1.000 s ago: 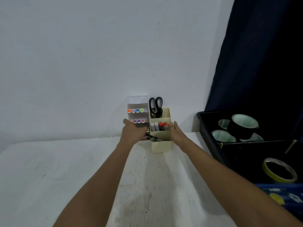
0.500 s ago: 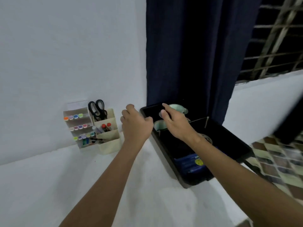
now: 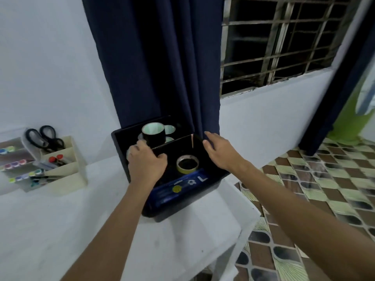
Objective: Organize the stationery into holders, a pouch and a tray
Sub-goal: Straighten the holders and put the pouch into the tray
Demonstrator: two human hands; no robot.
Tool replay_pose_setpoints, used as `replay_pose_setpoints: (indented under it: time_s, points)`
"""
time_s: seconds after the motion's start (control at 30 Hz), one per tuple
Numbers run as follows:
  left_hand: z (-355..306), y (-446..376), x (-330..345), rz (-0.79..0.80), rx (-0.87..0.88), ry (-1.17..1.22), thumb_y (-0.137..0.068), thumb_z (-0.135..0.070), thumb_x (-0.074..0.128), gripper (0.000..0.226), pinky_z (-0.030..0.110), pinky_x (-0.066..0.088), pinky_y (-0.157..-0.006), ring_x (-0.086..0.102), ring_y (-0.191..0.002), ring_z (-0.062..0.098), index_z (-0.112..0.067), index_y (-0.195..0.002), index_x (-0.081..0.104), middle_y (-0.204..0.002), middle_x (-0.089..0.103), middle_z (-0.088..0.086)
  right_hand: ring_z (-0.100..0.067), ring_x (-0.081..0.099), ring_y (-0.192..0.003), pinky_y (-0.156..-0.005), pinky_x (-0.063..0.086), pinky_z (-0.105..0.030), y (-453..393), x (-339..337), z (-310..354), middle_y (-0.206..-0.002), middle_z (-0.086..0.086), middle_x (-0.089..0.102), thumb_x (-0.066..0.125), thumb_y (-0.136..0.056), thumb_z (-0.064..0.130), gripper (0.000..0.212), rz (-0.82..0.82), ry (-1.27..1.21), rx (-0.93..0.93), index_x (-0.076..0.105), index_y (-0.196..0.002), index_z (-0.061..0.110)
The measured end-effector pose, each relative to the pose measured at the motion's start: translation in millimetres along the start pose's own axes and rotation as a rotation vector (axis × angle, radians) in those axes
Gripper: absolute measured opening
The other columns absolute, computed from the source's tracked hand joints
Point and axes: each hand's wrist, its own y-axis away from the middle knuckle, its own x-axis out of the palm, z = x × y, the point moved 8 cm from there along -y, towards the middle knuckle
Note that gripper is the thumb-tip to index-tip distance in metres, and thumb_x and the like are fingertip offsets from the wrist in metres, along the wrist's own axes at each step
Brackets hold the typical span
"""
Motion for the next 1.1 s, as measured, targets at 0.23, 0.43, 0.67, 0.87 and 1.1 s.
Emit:
replay_pose_setpoints:
  time_s: [0.23,0.43,0.67,0.87,1.1]
  points:
    - [43.9,51.8,8.2,-0.005,-0.263,-0.134,-0.082,-0.036,0.063,0.065,0.048,0.039,-0.099,0.034,-0.124,0.041,-0.004,-0.132,0.036,-0.132,0.036,0.021,-0.032,0.035,-0.135,-0.11,0.025,-0.031,11.6,4.8,-47.7,-0.145,-0.016,0.042,0.038,-0.102,0.028,0.05,0.138,0.078,-0.044,0.033,-0.147,0.006]
    - [44.5,75.1,20.7,-0.065,-0.267,-0.097,-0.088,-0.014,0.055,0.051,0.045,0.042,-0.073,0.05,-0.105,0.045,0.001,-0.13,0.032,-0.127,0.039,0.022,-0.031,0.032,-0.138,-0.113,0.025,-0.033,18.5,27.8,-50.9,-0.152,-0.015,0.032,0.039,-0.102,0.025,0.05,0.223,0.04,-0.065,0.033,-0.146,0.003]
    - [70.0,77.7,11.4,-0.018,-0.34,-0.151,-0.088,-0.009,0.044,0.044,0.042,0.046,-0.074,0.058,-0.097,0.042,-0.005,-0.131,0.034,-0.11,0.059,0.026,-0.032,0.033,-0.138,-0.113,0.027,-0.034,20.0,36.1,-47.4,-0.152,-0.017,0.032,0.039,-0.1,0.017,0.048,0.193,0.039,-0.09,0.034,-0.145,0.0]
    - [95.2,80.6,-11.1,-0.026,-0.341,-0.197,-0.088,-0.01,0.044,0.048,0.038,0.042,-0.069,0.058,-0.099,0.04,-0.007,-0.135,0.034,-0.112,0.06,0.023,-0.031,0.042,-0.128,-0.104,0.028,-0.024,30.2,53.1,-19.1,-0.143,-0.018,0.039,0.039,-0.099,0.012,0.042,0.168,0.014,-0.141,0.04,-0.137,-0.004]
    - [119.7,82.5,-31.9,-0.034,-0.333,-0.197,-0.089,-0.008,0.043,0.049,0.039,0.041,-0.07,0.057,-0.099,0.041,-0.009,-0.137,0.033,-0.112,0.06,0.024,-0.029,0.048,-0.114,-0.097,0.037,-0.028,37.9,69.9,6.8,-0.127,-0.015,0.047,0.04,-0.097,0.012,0.037,0.148,0.012,-0.175,0.046,-0.129,-0.004]
